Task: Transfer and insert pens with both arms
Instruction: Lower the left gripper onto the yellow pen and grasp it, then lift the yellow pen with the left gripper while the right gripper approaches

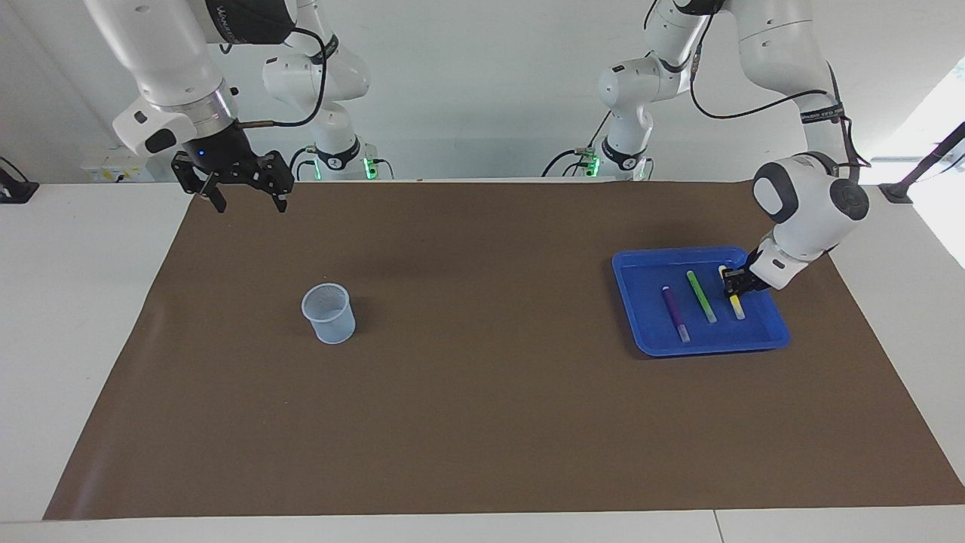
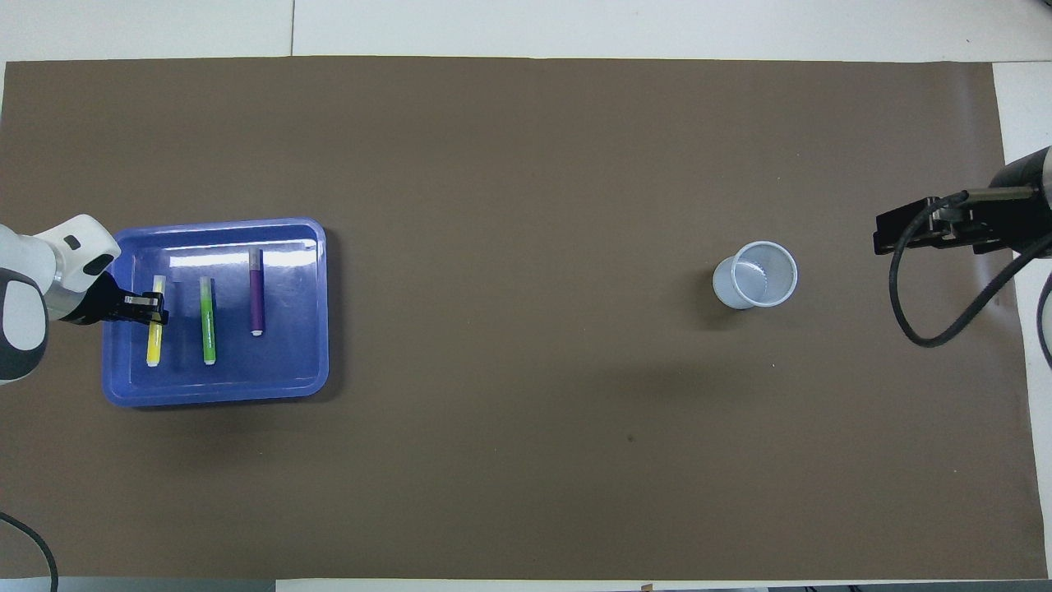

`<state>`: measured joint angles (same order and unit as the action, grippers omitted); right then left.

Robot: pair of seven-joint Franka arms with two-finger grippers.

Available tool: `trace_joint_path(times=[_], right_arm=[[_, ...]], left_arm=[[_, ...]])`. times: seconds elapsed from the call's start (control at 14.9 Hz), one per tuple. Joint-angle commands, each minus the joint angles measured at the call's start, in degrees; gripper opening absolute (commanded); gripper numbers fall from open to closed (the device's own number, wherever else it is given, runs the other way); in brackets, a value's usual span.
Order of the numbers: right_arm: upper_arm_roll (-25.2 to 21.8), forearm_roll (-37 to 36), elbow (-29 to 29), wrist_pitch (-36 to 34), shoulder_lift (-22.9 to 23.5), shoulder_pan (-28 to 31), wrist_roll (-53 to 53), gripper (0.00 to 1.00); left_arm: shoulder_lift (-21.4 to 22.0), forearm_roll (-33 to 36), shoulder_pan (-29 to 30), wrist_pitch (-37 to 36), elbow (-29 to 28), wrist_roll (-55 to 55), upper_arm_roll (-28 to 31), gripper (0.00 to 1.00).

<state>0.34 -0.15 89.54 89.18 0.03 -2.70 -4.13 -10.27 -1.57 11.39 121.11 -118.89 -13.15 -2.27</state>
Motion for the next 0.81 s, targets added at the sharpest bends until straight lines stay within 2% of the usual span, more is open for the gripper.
trace_joint_path(times=[0.0, 0.27, 0.47, 0.61, 0.74], right_arm=[[0.36, 0.77, 0.73, 0.12, -0.91, 0.41, 0.09, 1.00], [1.24, 0.77, 1.16, 0.30, -1.08, 0.32, -0.70, 1.00], [3.52, 0.86, 1.52, 0.29, -1.44, 0.50, -4.92, 1.00], [5.02, 3.48, 1.43, 0.47, -1.44, 0.50, -5.71, 1.00], [5.28, 9.79, 1.61, 2.48, -1.44, 0.41, -9.04, 1.00]], left_arm=[[-0.19, -0.45, -1.98, -8.42, 6.47, 5.31, -0.28, 0.00], [0.07, -1.32, -4.61, -19.21, 13.93, 10.49, -0.37, 0.00], [0.07, -6.41, -8.30, -28.27, 21.75, 25.12, -0.37, 0.00], [1.03, -11.50, -9.80, -31.63, 23.79, 37.08, -1.06, 0.00], [2.96, -18.61, -9.72, -32.08, 23.53, 49.21, -2.38, 0.00]])
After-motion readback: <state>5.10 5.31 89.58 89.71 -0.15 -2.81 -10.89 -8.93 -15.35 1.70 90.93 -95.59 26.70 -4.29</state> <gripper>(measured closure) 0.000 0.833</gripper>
